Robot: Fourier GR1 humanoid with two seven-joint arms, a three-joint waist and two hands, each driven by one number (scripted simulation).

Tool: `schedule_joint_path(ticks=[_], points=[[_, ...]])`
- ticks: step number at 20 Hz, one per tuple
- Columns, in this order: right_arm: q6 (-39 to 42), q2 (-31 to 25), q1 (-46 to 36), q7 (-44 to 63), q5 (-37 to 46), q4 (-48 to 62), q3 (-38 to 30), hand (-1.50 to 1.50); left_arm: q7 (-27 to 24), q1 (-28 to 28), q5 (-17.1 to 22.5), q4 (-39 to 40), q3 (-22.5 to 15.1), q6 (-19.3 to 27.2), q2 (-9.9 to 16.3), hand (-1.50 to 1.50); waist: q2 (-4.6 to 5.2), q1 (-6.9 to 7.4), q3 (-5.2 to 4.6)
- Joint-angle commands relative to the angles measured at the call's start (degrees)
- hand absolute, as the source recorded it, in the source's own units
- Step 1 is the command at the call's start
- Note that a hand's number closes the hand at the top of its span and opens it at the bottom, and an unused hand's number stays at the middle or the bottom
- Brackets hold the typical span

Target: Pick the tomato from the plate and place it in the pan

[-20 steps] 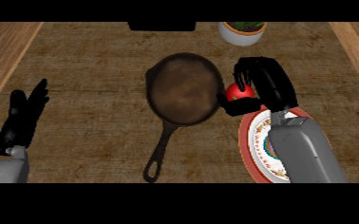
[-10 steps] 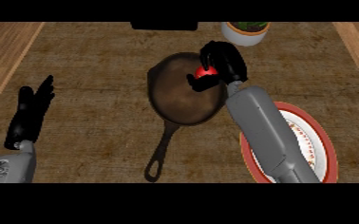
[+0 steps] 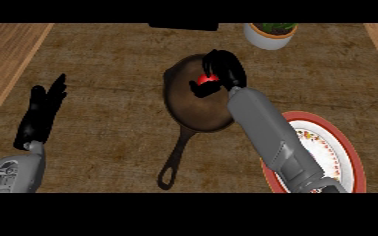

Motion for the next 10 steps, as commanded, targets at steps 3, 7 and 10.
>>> schedule_joint_path(ticks=[3,7,10], points=[[-0.38,0.08,-0.64,-4.25,-11.07,7.18,2.24,-1.5,1.14,-2.52,-0.41,0.26,-0.89,-0.37,-0.3,0.0,0.66,2.64,0.09],[0.28,0.08,-2.69,-7.93,-14.89,9.5,2.55,-1.5,3.11,-2.62,-1.57,-1.22,-2.27,0.95,-1.8,0.0,0.58,2.72,0.11],[-3.02,0.09,-1.59,-9.52,-17.87,9.44,4.06,-1.5,0.1,-3.78,-1.53,1.59,-2.55,0.23,-2.08,0.0,1.09,3.99,0.1]])
